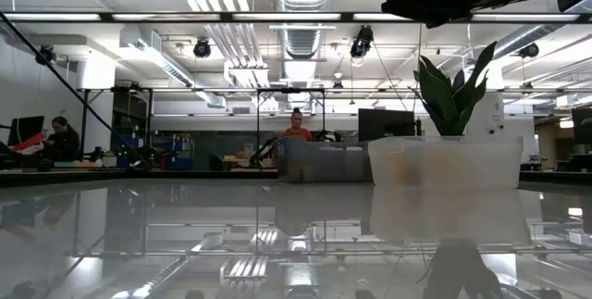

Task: Pick and place medicine bottles into bin by pill shape (circle, oval)
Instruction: Put the blue pill bottle into the transparent bin

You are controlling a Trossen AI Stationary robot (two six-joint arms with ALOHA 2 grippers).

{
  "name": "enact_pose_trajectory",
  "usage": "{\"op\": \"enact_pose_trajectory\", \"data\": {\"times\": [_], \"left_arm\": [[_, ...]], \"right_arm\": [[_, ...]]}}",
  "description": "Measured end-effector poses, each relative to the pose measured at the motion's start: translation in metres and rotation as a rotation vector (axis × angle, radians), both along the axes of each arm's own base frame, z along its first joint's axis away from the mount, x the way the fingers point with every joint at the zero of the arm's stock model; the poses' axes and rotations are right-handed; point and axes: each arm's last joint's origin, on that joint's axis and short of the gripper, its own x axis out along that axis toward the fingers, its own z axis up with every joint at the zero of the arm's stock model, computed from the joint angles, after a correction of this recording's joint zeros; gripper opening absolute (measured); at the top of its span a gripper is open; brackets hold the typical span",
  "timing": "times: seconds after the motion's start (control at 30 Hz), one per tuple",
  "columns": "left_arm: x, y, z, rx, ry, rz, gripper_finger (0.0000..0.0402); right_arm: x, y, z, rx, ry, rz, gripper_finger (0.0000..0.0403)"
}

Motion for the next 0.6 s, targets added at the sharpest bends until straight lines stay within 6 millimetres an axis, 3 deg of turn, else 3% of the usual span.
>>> {"op": "enact_pose_trajectory", "data": {"times": [0.1,0.23,0.6], "left_arm": [[-0.011,-0.012,-0.005,0.03,0.243,-0.061,0.0032],[-0.034,-0.012,-0.012,0.12,0.53,-0.011,0.0018],[-0.076,-0.004,-0.036,0.369,0.722,0.062,0.0013]], "right_arm": [[0.0,0.0,0.002,-0.018,-0.005,0.002,0.0192],[0.001,0.0,0.003,-0.047,-0.005,0.003,0.0192],[0.001,0.0,0.004,-0.052,-0.014,0.001,0.0192]]}}
